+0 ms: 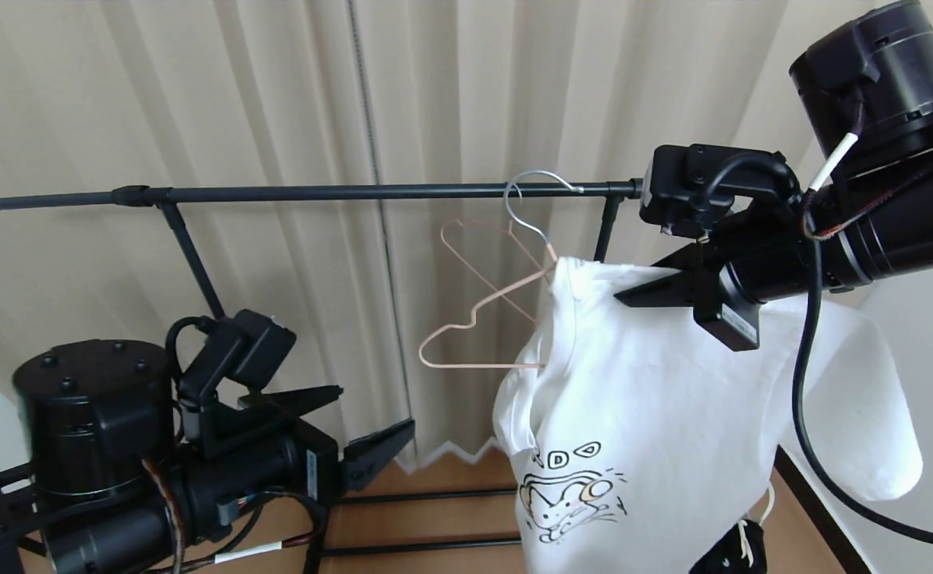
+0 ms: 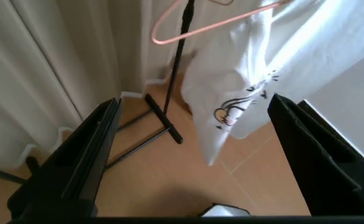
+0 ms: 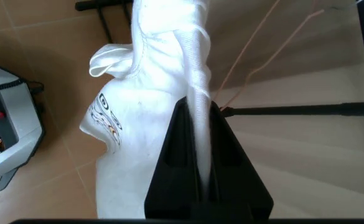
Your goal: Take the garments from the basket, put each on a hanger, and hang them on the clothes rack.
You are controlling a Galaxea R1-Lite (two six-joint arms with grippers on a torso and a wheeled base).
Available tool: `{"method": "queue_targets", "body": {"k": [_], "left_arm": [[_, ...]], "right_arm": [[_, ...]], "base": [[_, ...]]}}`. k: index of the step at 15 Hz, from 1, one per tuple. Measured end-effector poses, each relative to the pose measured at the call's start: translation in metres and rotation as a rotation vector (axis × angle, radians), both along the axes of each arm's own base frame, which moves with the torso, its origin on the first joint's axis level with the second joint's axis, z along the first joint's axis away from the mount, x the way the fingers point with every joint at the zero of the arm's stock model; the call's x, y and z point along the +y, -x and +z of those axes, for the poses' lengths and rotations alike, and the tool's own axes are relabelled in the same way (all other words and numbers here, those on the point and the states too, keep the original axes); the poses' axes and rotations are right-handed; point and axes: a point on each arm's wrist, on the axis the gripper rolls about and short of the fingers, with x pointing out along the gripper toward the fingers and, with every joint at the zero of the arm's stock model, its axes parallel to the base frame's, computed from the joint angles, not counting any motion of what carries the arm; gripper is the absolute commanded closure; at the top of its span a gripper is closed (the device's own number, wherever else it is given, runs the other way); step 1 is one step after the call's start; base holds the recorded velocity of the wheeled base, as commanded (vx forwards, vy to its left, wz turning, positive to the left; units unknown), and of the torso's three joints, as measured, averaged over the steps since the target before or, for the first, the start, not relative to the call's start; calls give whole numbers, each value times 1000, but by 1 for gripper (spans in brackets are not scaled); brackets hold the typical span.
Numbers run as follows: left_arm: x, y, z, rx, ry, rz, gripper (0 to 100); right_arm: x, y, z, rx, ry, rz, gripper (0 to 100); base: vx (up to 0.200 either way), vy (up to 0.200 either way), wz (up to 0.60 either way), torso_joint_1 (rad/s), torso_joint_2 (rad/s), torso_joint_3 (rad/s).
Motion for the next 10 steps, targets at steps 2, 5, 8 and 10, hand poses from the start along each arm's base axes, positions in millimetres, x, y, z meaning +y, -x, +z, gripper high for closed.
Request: {"method": "queue_targets", "body": {"k": [2, 5, 8, 10], "left_arm": [[-21, -4, 4, 16, 31, 19, 0], [-51, -12, -7, 38, 7, 114, 0], [-75, -18, -21, 32, -1, 167, 0], [-86, -20, -32, 24, -16, 182, 0]], "right_arm": [[8, 7, -5, -6, -69, -39, 100], [19, 16, -14, -22, -136, -109, 100], [28, 24, -18, 3, -178, -120, 100], [32, 27, -18, 12, -188, -117, 100]], "base": [[0, 0, 0, 0, 0, 0], [0, 0, 0, 0, 0, 0], [0, 0, 0, 0, 0, 0], [0, 0, 0, 0, 0, 0]]}}
